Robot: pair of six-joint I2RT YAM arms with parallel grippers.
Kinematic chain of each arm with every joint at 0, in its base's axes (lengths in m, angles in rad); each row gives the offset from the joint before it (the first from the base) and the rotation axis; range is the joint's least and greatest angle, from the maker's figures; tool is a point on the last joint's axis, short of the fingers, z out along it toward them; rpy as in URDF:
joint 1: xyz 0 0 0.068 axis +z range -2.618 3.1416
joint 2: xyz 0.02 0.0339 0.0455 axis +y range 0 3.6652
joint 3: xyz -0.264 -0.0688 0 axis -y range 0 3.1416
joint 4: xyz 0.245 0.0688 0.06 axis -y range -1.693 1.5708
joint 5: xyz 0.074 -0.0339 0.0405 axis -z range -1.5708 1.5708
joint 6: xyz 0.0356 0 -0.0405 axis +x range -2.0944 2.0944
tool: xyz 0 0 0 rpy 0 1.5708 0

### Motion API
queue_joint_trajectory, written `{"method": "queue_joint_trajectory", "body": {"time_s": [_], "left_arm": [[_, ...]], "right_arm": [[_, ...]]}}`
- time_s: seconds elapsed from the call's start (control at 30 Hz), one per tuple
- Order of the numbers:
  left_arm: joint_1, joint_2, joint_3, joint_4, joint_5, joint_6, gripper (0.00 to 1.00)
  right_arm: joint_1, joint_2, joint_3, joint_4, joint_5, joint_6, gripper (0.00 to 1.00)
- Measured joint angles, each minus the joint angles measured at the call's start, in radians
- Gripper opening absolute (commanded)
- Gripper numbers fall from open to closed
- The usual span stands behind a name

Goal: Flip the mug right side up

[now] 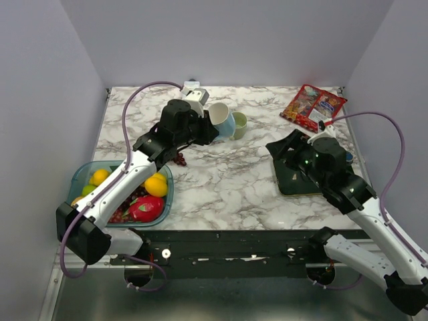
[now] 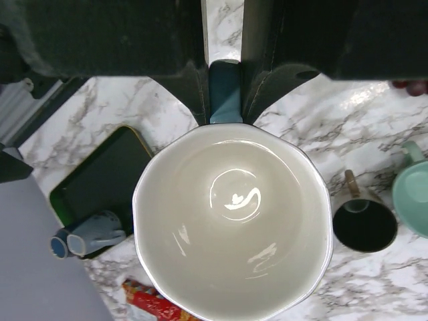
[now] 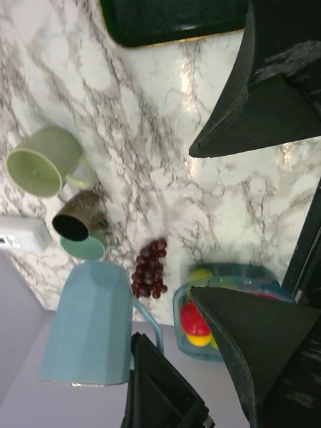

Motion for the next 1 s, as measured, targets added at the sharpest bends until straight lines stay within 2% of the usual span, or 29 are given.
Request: {"method": "queue_joint_trajectory", "body": {"time_s": [0.17, 0.27, 0.33, 0.4, 0.73, 1.0], "left_arm": [[-0.007, 0.064, 0.0, 0.0, -0.031, 0.023, 0.0], [-0.033, 0.129, 0.005, 0.008, -0.037, 0.023, 0.0], [-0.061, 0.197, 0.035, 0.003, -0.04, 0.023, 0.0], [-0.093, 0.284, 0.085, 0.011, -0.046, 0.021, 0.0], [-0.185, 0.633, 0.394, 0.023, -0.161, -0.003, 0.0], [-0.195, 0.795, 0.57, -0.02, -0.261, 0.002, 0.0]], "right_arm": [[0.0, 0.002, 0.001, -0.089, 0.086, 0.003, 0.85], [0.0, 0.008, 0.003, -0.144, 0.132, 0.008, 0.89], [0.0, 0.009, 0.004, -0.178, 0.157, 0.013, 0.97], [0.0, 0.006, 0.004, -0.209, 0.181, 0.014, 1.0], [0.0, -0.071, 0.009, -0.335, 0.267, 0.035, 1.0], [0.0, -0.154, 0.009, -0.397, 0.3, 0.065, 1.0]]}}
